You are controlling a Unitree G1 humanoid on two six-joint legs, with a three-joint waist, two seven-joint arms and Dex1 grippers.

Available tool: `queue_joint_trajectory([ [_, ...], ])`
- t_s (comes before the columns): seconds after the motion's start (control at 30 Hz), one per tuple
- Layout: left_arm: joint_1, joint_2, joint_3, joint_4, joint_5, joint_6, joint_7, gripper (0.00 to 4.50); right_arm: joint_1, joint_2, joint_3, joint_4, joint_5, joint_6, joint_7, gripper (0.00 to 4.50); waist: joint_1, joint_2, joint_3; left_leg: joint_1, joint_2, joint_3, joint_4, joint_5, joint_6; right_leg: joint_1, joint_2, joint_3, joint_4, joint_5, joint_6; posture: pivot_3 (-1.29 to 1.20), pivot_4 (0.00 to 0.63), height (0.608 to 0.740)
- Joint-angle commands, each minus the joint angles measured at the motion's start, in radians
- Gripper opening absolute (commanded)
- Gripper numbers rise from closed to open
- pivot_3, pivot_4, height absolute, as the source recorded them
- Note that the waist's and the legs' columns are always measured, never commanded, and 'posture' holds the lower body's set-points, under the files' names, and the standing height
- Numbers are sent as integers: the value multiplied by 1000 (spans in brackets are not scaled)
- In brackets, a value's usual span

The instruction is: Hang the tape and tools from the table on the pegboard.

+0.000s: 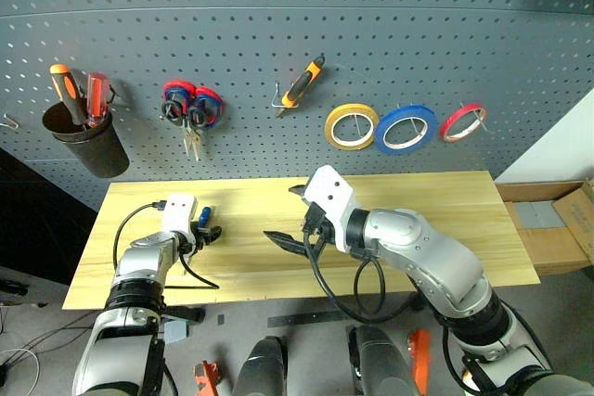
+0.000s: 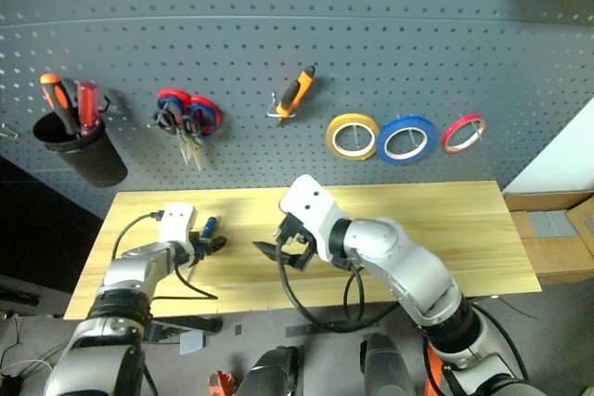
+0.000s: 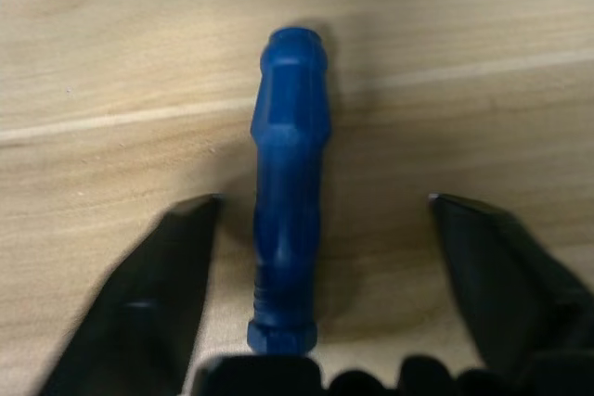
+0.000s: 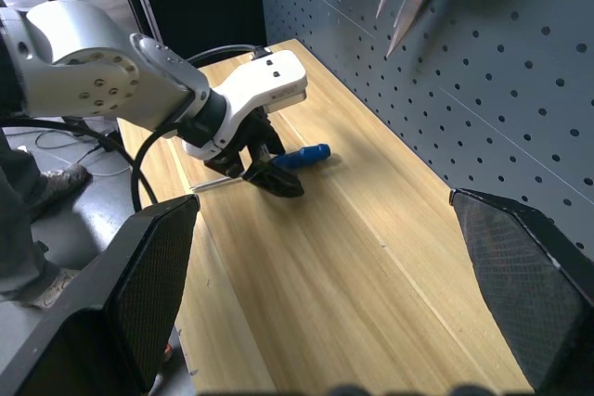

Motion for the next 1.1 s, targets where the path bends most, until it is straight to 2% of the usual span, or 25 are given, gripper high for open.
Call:
queue_joint_trajectory([
  [0.03, -2, 9, 18, 32, 4, -14, 10, 2218, -22, 5, 8, -35, -11, -6, 2, 4500, -2, 0, 0, 0, 0, 0, 0, 0, 0, 0, 0, 0, 0, 0, 0, -95, 261, 740],
  [0.2, 40, 3, 49, -38, -4, -84, 38, 551, -36, -1, 6, -34, -18, -5, 10, 4500, -7, 0, 0, 0, 0, 0, 0, 0, 0, 0, 0, 0, 0, 0, 0, -95, 252, 740],
  [0.3, 129, -17, 118, -194, -44, -149, 81, 530, -58, -9, -12, -40, -16, 2, 17, 4500, -11, 0, 0, 0, 0, 0, 0, 0, 0, -1, 0, 1, -1, 0, 0, -90, 243, 740],
  [0.47, 358, -51, 181, -555, -79, -193, 109, 530, -100, -19, -78, -58, 7, -40, 56, 4500, -9, 0, 0, 0, 1, 0, -2, 0, -1, -2, -1, 3, -1, 0, 0, -66, 226, 740],
  [0.6, 494, -88, 241, -824, -108, -261, 136, 530, -125, -55, -126, -69, 15, -174, 136, 4500, 4, 0, 0, -1, 1, 0, -1, 0, 0, -2, -1, 1, -2, 0, 0, -45, 208, 740],
  [0.7, 551, -95, 266, -946, -60, -333, 187, 530, -137, -62, -170, -70, 41, -266, 183, 4500, 19, -1, -1, -1, 1, 0, -1, 0, 0, -1, -1, 2, -3, 0, 0, -16, 189, 740],
  [0.83, 517, -114, 303, -1024, -25, -368, 288, 530, -170, -61, -223, -40, 95, -268, 217, 4500, 36, -1, -4, -1, 1, 0, -1, 0, 0, -1, 0, 1, -2, 1, -1, 3, 170, 740],
  [1.1, 278, -34, 299, -1068, -80, -343, 254, 530, -203, -90, -224, 20, 86, -312, 275, 4500, 49, -6, -11, -1, 0, 0, 0, 1, -3, 0, 0, -1, -2, 1, -1, 11, 147, 740],
])
